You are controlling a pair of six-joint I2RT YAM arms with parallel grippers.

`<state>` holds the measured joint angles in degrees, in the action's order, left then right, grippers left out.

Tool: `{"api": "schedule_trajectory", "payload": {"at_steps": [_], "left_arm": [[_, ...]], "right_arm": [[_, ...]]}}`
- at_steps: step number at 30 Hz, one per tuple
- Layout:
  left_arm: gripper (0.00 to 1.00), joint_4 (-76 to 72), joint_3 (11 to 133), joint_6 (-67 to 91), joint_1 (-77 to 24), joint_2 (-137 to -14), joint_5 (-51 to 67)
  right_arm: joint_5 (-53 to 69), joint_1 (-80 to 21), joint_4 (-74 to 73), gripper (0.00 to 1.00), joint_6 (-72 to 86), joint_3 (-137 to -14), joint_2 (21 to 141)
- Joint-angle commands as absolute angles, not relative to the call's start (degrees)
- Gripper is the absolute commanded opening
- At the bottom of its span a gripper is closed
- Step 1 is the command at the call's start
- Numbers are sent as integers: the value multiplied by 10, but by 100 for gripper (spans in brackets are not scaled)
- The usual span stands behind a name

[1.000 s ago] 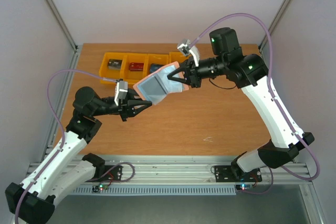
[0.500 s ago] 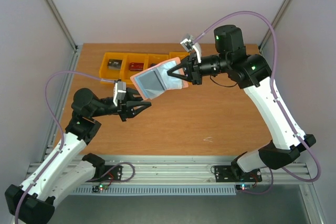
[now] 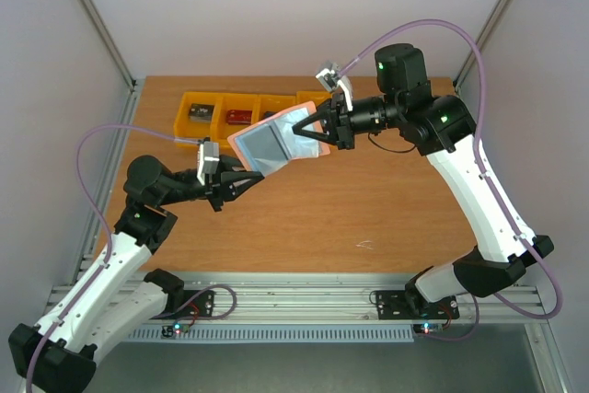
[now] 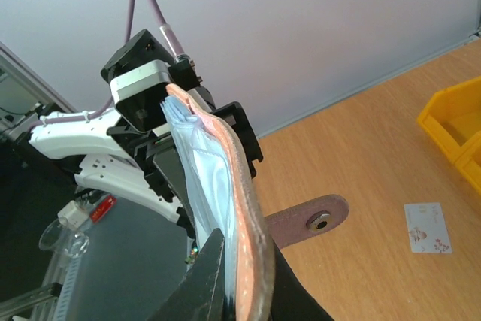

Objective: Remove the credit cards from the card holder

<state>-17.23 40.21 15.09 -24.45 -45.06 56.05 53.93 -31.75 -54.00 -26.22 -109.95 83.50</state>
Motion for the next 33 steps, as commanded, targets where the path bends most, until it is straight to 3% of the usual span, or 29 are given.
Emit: {"api": "schedule_trajectory", "payload": {"at_steps": [1,4,12,17,25,27,29,33], "left_arm": [[25,-211,413,150,-242,-454,541],[30,-210,414,155,-242,-459,533],[28,-201,417,153,-242,-458,535],[33,-198,424,152,-242,-464,542],[4,-193,420,154,-241,-463,538],[0,-180,417,158,-241,-462,521],[0,-154,415,156,-241,-459,478],[0,-57,413,67,-242,-456,339]], "right_arm": [[559,-315,-536,1,-257,-1109,839],[559,-320,-532,1,-249,-1106,843],[567,-330,-539,1,-254,-1106,856],[555,-340,-560,1,-270,-1105,861],[536,-341,-568,1,-274,-1093,862],[485,-341,-566,7,-263,-1093,863],[397,-341,-568,26,-255,-1093,860],[230,-341,-567,38,-239,-1088,846]]}}
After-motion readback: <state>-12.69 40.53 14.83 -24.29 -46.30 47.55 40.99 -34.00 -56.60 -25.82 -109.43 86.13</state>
